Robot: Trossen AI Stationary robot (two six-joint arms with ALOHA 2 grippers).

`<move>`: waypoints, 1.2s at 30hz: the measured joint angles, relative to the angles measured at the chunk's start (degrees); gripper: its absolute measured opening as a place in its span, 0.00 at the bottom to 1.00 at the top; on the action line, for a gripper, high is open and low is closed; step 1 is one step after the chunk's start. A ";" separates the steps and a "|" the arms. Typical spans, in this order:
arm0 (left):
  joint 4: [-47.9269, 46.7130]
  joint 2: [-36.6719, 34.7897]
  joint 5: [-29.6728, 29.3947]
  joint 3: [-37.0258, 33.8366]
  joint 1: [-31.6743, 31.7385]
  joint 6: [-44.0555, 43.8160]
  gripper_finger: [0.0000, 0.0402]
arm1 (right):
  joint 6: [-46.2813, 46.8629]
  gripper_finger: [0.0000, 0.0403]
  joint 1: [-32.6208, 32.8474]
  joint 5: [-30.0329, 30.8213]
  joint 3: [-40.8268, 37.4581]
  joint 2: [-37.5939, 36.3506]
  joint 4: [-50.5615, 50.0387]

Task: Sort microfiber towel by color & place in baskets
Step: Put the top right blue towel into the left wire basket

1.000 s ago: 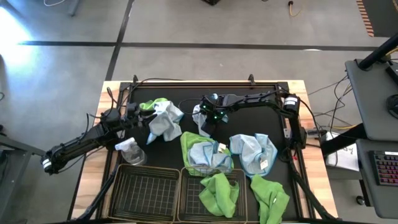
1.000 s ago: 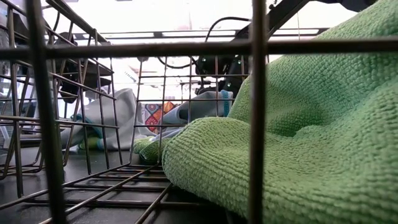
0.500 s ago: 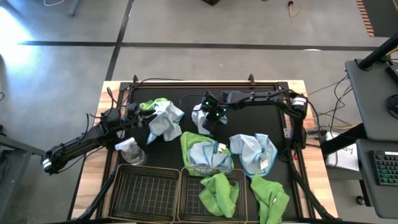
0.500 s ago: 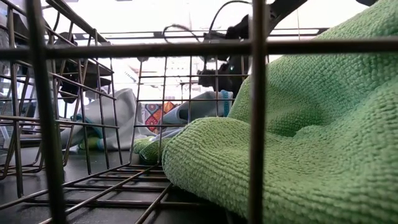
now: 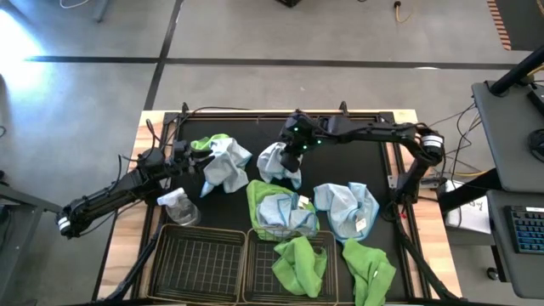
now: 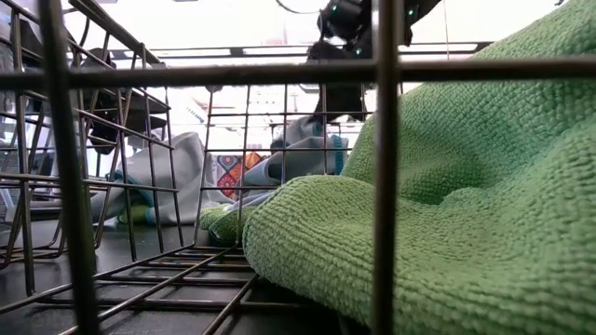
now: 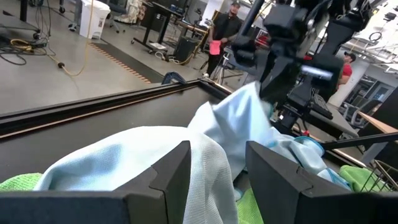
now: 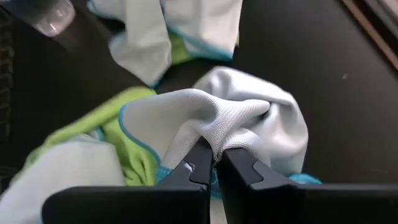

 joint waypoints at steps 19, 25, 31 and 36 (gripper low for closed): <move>18.98 0.00 -0.02 0.00 0.00 -16.18 0.35 | -0.15 0.02 0.00 0.01 -0.02 -3.52 3.57; 30.18 -0.02 3.61 0.02 0.00 -19.09 0.35 | -0.15 0.02 0.00 -0.02 2.04 -3.52 4.48; 28.05 1.02 4.81 0.02 0.00 -18.94 0.35 | 0.28 0.02 0.02 -0.11 5.65 -3.52 6.51; 28.32 4.19 4.48 0.02 0.00 -18.58 0.35 | 2.11 0.02 0.15 -0.20 8.14 -3.52 8.03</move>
